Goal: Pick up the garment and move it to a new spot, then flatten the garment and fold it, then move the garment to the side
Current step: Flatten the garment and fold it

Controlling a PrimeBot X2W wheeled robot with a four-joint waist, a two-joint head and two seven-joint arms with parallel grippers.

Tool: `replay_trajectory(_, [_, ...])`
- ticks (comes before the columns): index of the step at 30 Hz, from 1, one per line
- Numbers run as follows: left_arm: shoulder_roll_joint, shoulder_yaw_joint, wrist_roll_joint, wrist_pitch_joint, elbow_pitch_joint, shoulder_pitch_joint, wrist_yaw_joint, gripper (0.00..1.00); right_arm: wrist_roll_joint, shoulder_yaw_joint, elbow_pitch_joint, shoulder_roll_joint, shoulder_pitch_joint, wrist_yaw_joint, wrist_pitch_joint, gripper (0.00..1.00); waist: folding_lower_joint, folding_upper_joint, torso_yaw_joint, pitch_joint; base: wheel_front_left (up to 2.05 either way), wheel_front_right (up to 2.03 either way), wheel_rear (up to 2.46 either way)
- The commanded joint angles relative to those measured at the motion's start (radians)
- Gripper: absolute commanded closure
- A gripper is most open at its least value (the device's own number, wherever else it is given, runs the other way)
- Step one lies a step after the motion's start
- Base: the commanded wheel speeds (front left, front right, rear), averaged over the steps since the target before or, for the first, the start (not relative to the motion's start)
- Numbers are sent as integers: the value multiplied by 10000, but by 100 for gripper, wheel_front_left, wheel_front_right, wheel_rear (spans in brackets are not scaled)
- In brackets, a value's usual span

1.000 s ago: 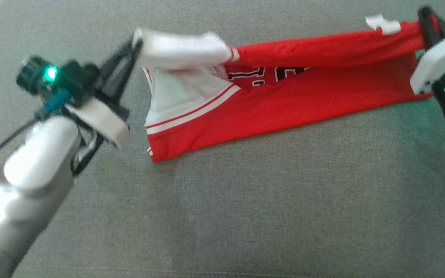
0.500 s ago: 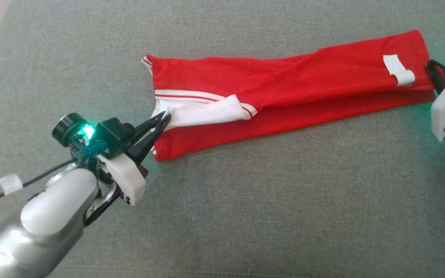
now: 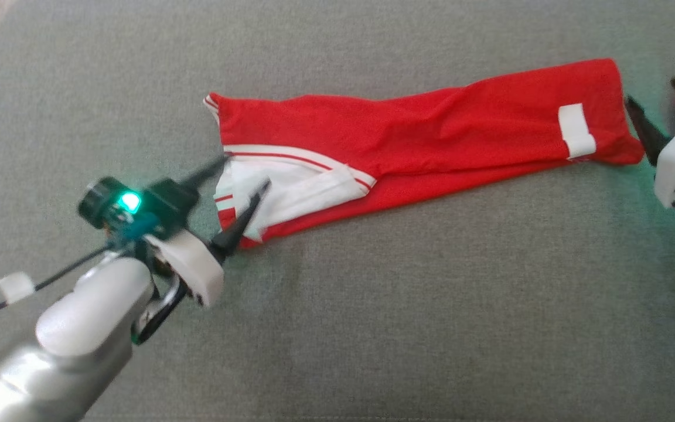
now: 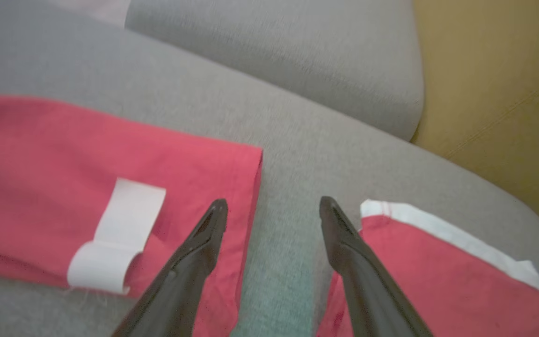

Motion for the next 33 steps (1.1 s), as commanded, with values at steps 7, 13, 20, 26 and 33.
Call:
replay_trajectory(7, [-96, 1989, -826, -1349, -429, 41, 1254, 0, 1076, -1111, -334, 635, -363, -7, -1421, 0, 0, -1, -184, -718, 0, 0, 0])
replay_trajectory(13, [-672, 3715, -1103, -1685, -1119, 853, 2228, 0, 1354, -2483, -795, 1828, 106, -7, -2264, 0, 0, -1, -256, -1290, 0, 0, 0])
replay_trajectory(20, [-1650, 5759, -127, -1693, -2208, 2871, 2450, 0, -46, -5276, -2401, 3834, 2075, -7, -2338, 0, 0, -1, -299, -1577, 0, 0, 0])
replay_trajectory(26, [-2556, 6879, 672, -1695, -2332, 4388, 1989, 0, -1728, -6919, -3999, 5470, 4446, -7, -2340, 0, 0, -1, -304, -1639, 0, 0, 0])
replay_trajectory(33, [-3274, 7595, 1604, -1695, -2203, 4843, 1263, 0, -2239, -7198, -4811, 5732, 5565, -7, -2341, 0, 0, -1, -255, -1391, 0, 0, 0])
